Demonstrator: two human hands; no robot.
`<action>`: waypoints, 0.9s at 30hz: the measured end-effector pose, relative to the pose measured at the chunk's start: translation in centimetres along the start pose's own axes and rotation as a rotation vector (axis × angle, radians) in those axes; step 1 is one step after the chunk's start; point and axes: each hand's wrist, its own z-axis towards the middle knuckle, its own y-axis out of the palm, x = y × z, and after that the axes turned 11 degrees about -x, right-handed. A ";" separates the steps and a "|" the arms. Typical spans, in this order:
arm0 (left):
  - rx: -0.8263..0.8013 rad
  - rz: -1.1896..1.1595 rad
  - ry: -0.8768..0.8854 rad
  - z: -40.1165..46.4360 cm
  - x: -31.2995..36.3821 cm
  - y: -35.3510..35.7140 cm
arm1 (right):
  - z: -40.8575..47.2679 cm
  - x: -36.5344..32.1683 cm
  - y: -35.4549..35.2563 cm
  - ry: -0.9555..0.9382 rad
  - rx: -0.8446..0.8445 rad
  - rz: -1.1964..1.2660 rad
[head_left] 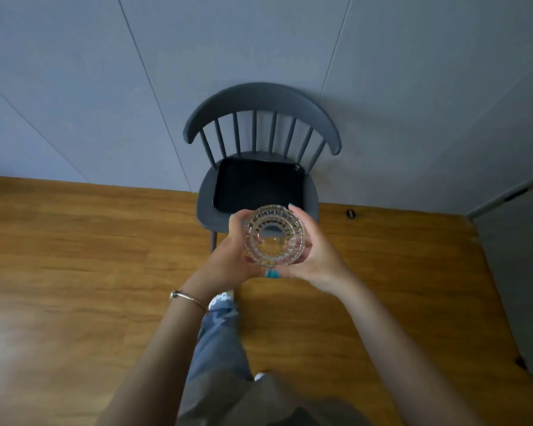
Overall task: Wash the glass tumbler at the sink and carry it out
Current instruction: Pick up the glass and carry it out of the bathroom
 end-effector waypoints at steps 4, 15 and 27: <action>-0.038 -0.051 0.003 8.2 -3.2 -5.0 | 8.6 0.7 -2.9 0.046 0.052 0.007; -0.172 -0.083 -0.148 26.9 -12.9 -13.5 | 28.6 5.5 -9.3 0.331 0.103 -0.119; -0.182 -0.061 -0.347 40.6 -26.2 -12.4 | 42.4 17.5 -13.2 0.444 0.024 -0.429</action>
